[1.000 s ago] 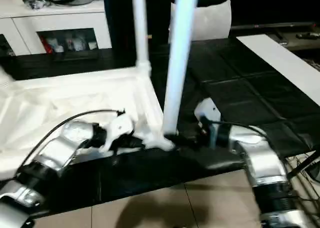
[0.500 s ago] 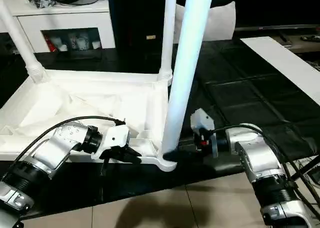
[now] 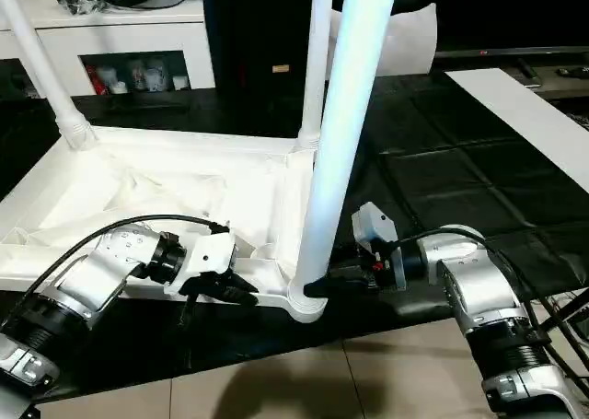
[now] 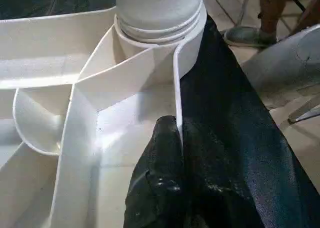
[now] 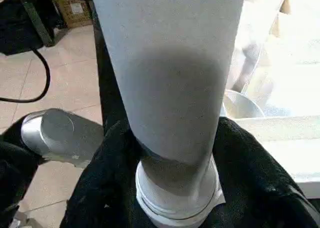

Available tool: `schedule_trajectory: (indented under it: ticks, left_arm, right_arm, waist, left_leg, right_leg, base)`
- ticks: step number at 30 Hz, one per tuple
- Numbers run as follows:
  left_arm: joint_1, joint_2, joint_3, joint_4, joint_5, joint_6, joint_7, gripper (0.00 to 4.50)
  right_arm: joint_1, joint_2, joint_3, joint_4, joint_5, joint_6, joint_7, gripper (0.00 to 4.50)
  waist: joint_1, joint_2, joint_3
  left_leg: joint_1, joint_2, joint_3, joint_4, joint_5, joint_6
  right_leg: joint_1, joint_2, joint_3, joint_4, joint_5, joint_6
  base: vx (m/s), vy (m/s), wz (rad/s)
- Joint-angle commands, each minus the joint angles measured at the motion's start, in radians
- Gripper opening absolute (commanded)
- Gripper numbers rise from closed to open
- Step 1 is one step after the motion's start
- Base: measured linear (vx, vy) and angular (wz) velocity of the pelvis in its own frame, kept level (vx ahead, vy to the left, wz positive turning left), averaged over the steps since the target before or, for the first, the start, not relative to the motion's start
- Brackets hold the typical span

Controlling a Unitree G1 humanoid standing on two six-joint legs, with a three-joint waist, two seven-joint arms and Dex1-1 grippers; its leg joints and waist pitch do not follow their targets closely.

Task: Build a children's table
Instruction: Rotate leg to tighten

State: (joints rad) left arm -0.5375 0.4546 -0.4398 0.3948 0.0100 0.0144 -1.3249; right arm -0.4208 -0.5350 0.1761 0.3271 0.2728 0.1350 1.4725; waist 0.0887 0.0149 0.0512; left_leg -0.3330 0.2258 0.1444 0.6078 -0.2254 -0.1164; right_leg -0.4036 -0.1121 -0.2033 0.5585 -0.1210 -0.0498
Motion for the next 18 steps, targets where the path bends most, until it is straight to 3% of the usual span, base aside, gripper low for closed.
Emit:
schedule_trajectory:
  ticks: [1, 5, 7, 8, 11, 12, 14, 15, 16, 17, 18]
  left_arm:
    - [-0.018, 0.006, -0.004, 0.005, 0.017, -0.008, 0.001, 0.00]
    - [-0.018, -0.012, 0.013, 0.010, 0.008, 0.035, 0.032, 0.00]
    - [-0.025, -0.042, 0.034, 0.003, -0.013, 0.094, 0.066, 0.00]
    - [-0.025, -0.042, 0.034, 0.003, -0.013, 0.094, 0.066, 0.00]
    - [-0.048, -0.098, 0.066, -0.002, -0.032, 0.183, 0.142, 0.00]
    - [-0.055, -0.111, 0.072, 0.000, -0.034, 0.199, 0.162, 0.00]
    - [-0.074, -0.150, 0.089, 0.012, -0.039, 0.251, 0.219, 0.00]
    - [-0.087, -0.174, 0.098, 0.023, -0.037, 0.274, 0.257, 0.00]
    - [-0.102, -0.201, 0.109, 0.035, -0.034, 0.302, 0.302, 0.00]
    - [-0.115, -0.225, 0.118, 0.046, -0.029, 0.325, 0.341, 0.00]
    - [-0.123, -0.239, 0.126, 0.056, -0.025, 0.335, 0.368, 0.00]
  right_arm:
    - [0.008, -0.009, 0.029, 0.003, -0.009, -0.006, 0.034, 1.88]
    - [0.027, 0.005, 0.026, -0.018, 0.010, 0.014, 0.019, 1.88]
    - [0.044, 0.033, 0.006, -0.062, 0.051, 0.100, -0.033, 1.88]
    - [0.044, 0.033, 0.006, -0.062, 0.051, 0.100, -0.033, 1.88]
    - [0.056, 0.119, -0.025, -0.119, 0.067, 0.242, -0.227, 1.88]
    - [0.056, 0.143, -0.032, -0.125, 0.061, 0.265, -0.281, 1.88]
    - [0.041, 0.214, -0.056, -0.115, 0.044, 0.294, -0.414, 1.88]
    - [0.027, 0.255, -0.070, -0.103, 0.032, 0.310, -0.489, 1.88]
    - [0.013, 0.300, -0.085, -0.091, 0.018, 0.329, -0.569, 1.88]
    - [0.001, 0.338, -0.095, -0.082, 0.003, 0.345, -0.638, 1.88]
    - [-0.003, 0.357, -0.100, -0.082, -0.003, 0.360, -0.675, 1.88]
  waist:
    - [-0.005, -0.010, -0.076]
    - [-0.004, -0.008, -0.075]
    - [-0.003, -0.009, -0.074]
    - [-0.005, -0.010, -0.073]
    - [-0.010, -0.011, -0.067]
    - [-0.016, -0.006, -0.065]
    - [-0.030, -0.007, -0.063]
    - [-0.054, 0.005, -0.063]
    - [-0.064, 0.011, -0.063]
    - [-0.086, 0.014, -0.067]
    - [-0.091, 0.022, -0.064]
  left_leg:
    - [-0.013, 0.002, 0.017, -0.065, -0.151, 0.077]
    - [-0.012, 0.002, 0.016, -0.066, -0.155, 0.077]
    - [-0.011, 0.002, 0.017, -0.065, -0.156, 0.075]
    - [-0.011, 0.001, 0.018, -0.066, -0.154, 0.075]
    - [-0.010, -0.005, 0.018, -0.064, -0.174, 0.062]
    - [-0.010, -0.010, 0.017, -0.060, -0.190, 0.051]
    - [-0.002, -0.019, 0.019, -0.049, -0.228, 0.042]
    - [-0.002, -0.016, 0.011, -0.044, -0.271, 0.037]
    - [-0.003, -0.009, 0.007, -0.048, -0.285, 0.038]
    - [-0.023, 0.017, -0.011, -0.064, -0.311, 0.036]
    - [-0.038, 0.042, -0.026, -0.083, -0.357, 0.041]
  right_leg:
    - [0.067, -0.040, 0.052, -0.081, -0.486, -0.009]
    - [0.066, -0.040, 0.051, -0.082, -0.487, -0.009]
    - [0.066, -0.039, 0.051, -0.085, -0.492, -0.007]
    - [0.067, -0.038, 0.051, -0.087, -0.495, -0.007]
    - [0.064, -0.035, 0.042, -0.098, -0.539, 0.021]
    - [0.062, -0.033, 0.033, -0.106, -0.571, 0.043]
    - [0.054, -0.028, 0.011, -0.125, -0.627, 0.087]
    - [0.060, -0.024, -0.015, -0.141, -0.640, 0.124]
    - [0.066, -0.025, -0.017, -0.144, -0.625, 0.123]
    - [0.095, -0.033, -0.019, -0.125, -0.560, 0.114]
    - [0.112, -0.032, -0.015, -0.103, -0.534, 0.113]
  base:
    - [0.000, 0.000, 0.00]
    - [0.000, 0.000, 0.00]
    - [0.000, 0.000, 0.00]
    - [0.000, 0.000, 0.00]
    - [0.000, 0.000, 0.00]
    - [0.000, 0.000, 0.00]
    - [0.000, 0.000, 0.00]
    - [0.000, 0.000, 0.00]
    - [0.000, 0.000, 0.00]
    - [0.000, 0.000, 0.00]
    - [0.000, 0.000, 0.00]
